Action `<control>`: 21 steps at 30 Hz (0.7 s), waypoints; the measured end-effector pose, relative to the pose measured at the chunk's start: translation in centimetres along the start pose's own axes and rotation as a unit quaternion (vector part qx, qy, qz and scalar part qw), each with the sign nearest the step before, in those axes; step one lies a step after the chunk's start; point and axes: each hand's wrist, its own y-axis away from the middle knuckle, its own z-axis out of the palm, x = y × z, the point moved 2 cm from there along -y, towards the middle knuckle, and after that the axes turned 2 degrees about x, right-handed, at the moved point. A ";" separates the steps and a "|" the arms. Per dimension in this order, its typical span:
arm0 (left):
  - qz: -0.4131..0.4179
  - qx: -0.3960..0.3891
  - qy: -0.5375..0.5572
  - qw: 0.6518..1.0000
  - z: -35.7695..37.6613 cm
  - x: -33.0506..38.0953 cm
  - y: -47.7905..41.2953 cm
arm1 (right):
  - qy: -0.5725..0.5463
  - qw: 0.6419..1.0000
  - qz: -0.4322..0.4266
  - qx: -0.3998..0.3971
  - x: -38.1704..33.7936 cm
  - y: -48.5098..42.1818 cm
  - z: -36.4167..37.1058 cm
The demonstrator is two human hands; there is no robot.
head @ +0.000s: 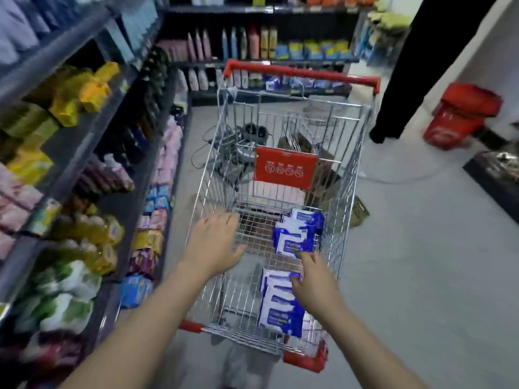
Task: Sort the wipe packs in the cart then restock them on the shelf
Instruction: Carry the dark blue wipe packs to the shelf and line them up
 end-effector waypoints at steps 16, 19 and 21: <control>0.121 -0.305 0.169 0.930 34.5 4.5 -14.7 | -0.107 0.945 0.304 -0.056 12.4 -13.7 21.5; 0.114 -0.337 0.210 0.911 36.9 5.6 -14.7 | -0.147 0.932 0.329 -0.028 13.3 -13.7 22.5; 0.109 -0.344 0.214 0.908 37.7 6.0 -15.2 | -0.182 0.924 0.335 -0.020 13.6 -13.6 23.1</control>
